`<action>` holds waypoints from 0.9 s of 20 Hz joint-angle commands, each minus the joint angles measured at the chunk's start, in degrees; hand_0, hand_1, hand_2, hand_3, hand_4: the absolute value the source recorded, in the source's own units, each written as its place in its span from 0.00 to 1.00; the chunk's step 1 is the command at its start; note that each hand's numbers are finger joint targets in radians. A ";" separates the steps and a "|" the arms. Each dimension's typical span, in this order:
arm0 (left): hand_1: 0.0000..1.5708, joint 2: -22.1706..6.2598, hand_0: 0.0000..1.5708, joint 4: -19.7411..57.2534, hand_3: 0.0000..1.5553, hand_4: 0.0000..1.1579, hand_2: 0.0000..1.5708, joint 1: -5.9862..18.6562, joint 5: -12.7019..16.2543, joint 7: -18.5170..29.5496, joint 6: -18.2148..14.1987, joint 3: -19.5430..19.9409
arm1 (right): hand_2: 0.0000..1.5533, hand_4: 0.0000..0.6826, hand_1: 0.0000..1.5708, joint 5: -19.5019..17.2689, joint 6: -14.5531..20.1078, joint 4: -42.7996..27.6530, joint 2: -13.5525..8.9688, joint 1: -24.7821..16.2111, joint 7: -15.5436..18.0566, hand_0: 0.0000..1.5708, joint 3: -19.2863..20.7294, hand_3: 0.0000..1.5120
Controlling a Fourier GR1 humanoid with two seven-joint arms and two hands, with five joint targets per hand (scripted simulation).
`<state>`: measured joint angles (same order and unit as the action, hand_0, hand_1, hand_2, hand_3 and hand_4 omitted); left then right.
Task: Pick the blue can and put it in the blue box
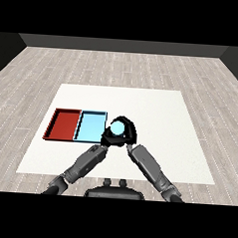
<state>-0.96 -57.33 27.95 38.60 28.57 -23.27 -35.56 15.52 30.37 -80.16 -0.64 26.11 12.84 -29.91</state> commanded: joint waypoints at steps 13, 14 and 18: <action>1.00 0.96 1.00 8.36 0.99 0.97 1.00 5.96 4.02 9.54 2.14 0.84 | 0.00 0.00 0.00 -5.84 -9.41 -5.70 -0.32 -3.91 -7.17 0.00 3.39 0.00; 1.00 0.96 1.00 6.42 0.98 0.98 1.00 3.92 4.15 9.89 0.81 0.17 | 0.00 0.00 0.00 -5.44 -9.81 -2.70 0.62 -2.93 -6.71 0.00 4.20 0.00; 1.00 0.95 1.00 9.67 0.98 0.98 1.00 3.18 -0.01 10.65 3.76 3.63 | 0.00 0.00 0.00 -3.55 -6.99 -2.68 0.63 -0.34 -6.03 0.00 5.23 0.00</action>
<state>-0.16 -50.84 30.45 39.02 37.56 -21.44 -33.67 10.65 22.25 -83.34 -0.26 24.43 6.21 -25.67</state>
